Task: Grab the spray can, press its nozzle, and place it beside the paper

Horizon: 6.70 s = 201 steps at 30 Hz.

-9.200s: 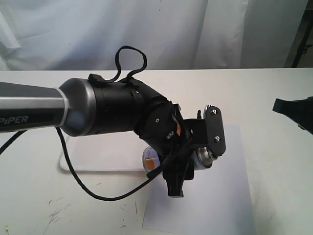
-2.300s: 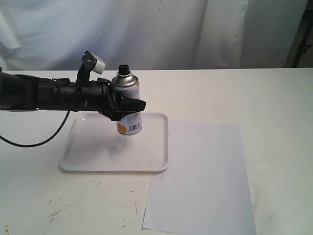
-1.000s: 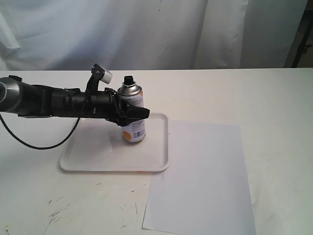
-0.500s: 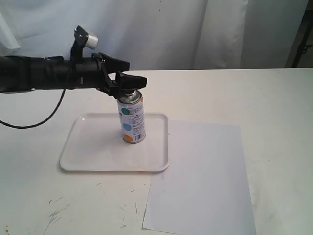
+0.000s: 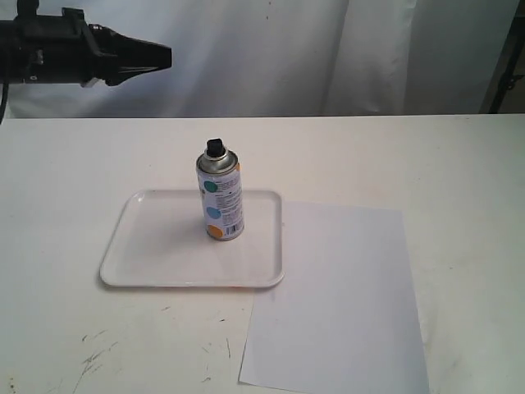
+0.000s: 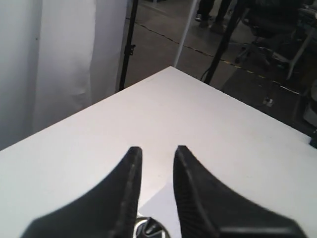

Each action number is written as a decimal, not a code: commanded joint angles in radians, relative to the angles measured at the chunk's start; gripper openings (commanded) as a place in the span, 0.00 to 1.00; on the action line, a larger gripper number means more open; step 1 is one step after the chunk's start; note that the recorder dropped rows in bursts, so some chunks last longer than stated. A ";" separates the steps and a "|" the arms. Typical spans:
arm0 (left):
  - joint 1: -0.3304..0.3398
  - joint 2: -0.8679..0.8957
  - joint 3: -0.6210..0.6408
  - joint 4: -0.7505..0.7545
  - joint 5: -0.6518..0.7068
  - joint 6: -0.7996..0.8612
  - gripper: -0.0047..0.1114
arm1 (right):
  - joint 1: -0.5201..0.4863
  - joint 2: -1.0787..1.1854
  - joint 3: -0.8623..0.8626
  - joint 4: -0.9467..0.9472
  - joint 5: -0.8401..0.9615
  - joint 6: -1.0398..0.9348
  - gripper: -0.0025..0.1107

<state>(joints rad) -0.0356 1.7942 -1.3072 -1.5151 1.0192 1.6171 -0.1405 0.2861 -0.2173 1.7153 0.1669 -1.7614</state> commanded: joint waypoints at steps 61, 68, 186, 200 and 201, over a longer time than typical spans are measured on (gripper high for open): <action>0.001 -1.012 0.817 0.006 -1.028 -0.073 0.04 | 0.001 -0.029 0.036 0.029 -0.195 0.065 0.02; 0.032 -1.210 0.960 0.006 -1.155 -0.070 0.04 | 0.001 -0.029 0.036 0.029 -0.197 0.068 0.02; 0.077 -1.794 1.307 1.447 -0.662 -1.556 0.04 | -0.068 -0.149 -0.077 -1.578 0.148 1.657 0.02; 0.077 -1.794 1.307 1.447 -0.662 -1.556 0.04 | -0.068 -0.286 0.122 -1.685 0.141 1.822 0.02; 0.077 -1.794 1.307 1.447 -0.664 -1.556 0.04 | -0.068 -0.286 0.127 -1.685 0.143 1.822 0.02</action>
<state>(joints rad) 0.0470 0.0038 -0.0049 -0.0683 0.3614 0.0610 -0.2017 0.0062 -0.1085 0.0540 0.3179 0.0465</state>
